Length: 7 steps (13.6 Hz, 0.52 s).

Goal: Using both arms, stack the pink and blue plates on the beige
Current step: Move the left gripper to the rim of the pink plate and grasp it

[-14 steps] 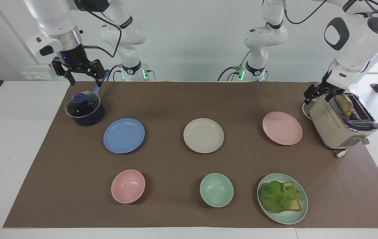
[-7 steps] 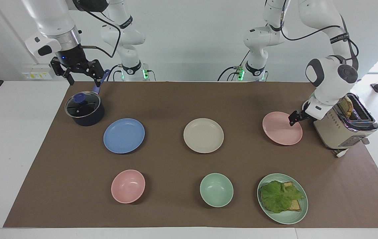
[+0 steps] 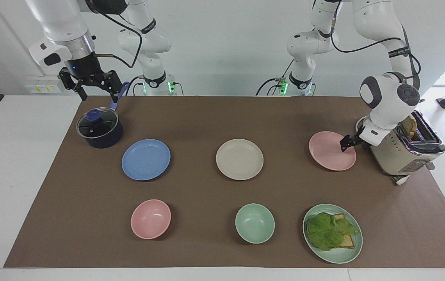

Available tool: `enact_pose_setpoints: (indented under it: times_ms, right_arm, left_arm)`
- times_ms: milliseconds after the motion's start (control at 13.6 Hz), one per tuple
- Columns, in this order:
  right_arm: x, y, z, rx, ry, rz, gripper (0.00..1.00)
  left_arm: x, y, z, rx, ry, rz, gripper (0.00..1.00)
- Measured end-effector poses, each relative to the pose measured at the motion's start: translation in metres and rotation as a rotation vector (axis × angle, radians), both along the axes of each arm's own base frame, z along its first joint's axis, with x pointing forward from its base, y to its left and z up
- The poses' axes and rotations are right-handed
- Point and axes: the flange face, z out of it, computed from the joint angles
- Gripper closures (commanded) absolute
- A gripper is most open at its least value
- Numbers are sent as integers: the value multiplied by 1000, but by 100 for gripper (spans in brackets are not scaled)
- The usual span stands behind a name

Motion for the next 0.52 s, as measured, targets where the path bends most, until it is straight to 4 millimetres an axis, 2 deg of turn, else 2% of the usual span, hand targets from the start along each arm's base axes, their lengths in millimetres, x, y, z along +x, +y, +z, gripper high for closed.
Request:
enact_pose_setpoints:
  times_ms: [221,368,516]
  right_arm:
    - [0,0,-1,0,1,0,0]
    - [0,0,-1,0,2,0,0]
    - [0,0,-2,0,3,0,0]
  left_arm:
    - [-2,1,-3,6,8,-7,4]
    - [-5,6,-8,8,19,-4,28]
    - [-7,9,-10,7,23,-10,31]
